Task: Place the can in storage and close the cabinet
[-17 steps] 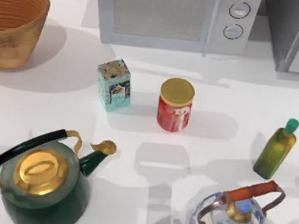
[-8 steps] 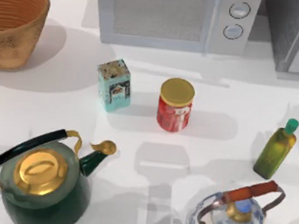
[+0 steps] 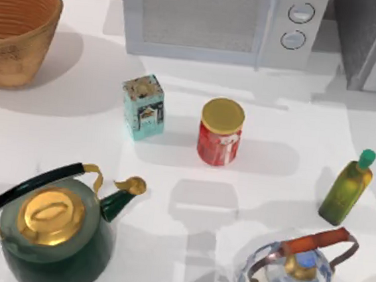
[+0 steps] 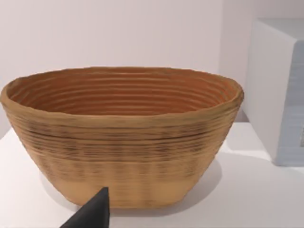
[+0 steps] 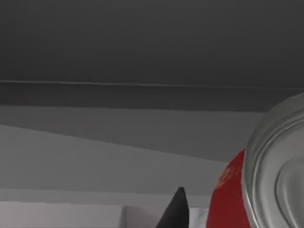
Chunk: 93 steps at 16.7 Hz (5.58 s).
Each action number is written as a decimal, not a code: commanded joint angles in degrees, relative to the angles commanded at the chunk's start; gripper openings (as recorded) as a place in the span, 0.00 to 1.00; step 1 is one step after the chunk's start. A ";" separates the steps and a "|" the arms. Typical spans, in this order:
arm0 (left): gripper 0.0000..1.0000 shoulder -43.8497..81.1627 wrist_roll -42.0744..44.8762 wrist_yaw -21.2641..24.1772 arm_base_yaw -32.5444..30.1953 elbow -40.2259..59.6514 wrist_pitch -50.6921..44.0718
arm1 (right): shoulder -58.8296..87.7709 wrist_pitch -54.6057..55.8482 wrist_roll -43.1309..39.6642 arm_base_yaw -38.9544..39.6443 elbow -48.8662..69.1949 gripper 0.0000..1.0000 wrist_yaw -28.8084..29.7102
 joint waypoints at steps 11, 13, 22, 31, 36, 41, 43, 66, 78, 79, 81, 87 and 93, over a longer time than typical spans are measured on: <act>1.00 0.00 0.00 0.00 0.00 0.00 0.00 | 9.28 -2.50 1.00 0.31 12.68 0.00 2.40; 1.00 0.00 0.00 0.00 0.00 0.00 0.00 | 10.02 -2.91 1.12 0.34 13.46 0.00 2.17; 1.00 0.00 0.00 0.00 0.00 0.00 0.00 | 33.40 -10.64 1.04 -1.71 45.70 0.00 0.01; 1.00 0.00 0.00 0.00 0.00 0.00 0.00 | 52.97 -17.40 0.90 -4.49 71.35 0.00 -1.73; 1.00 0.00 0.00 0.00 0.00 0.00 0.00 | 52.97 -17.40 0.90 -4.49 71.35 0.08 -1.73; 1.00 0.00 0.00 0.00 0.00 0.00 0.00 | 52.97 -17.40 0.90 -4.49 71.35 0.45 -1.73; 1.00 0.00 0.00 0.00 0.00 0.00 0.00 | 52.97 -17.40 0.90 -4.49 71.35 0.60 -1.73; 1.00 0.00 0.00 0.00 0.00 0.00 0.00 | 39.10 -13.72 1.38 -6.50 50.25 1.00 -1.36; 1.00 0.00 0.00 0.00 0.00 0.00 0.00 | -22.46 4.78 2.44 -8.16 -39.33 1.00 -5.96; 1.00 0.00 0.00 0.00 0.00 0.00 0.00 | -28.04 6.56 2.27 -8.20 -46.39 1.00 -6.49; 1.00 0.00 0.00 0.00 0.00 0.00 0.00 | -38.85 10.10 1.81 -8.38 -58.73 1.00 -7.40; 1.00 0.00 0.00 0.00 0.00 0.00 0.00 | -62.11 19.06 0.31 -9.53 -82.58 1.00 -8.76; 1.00 0.00 0.00 0.00 0.00 0.00 0.00 | -66.68 21.53 -0.07 -10.06 -87.15 1.00 -8.84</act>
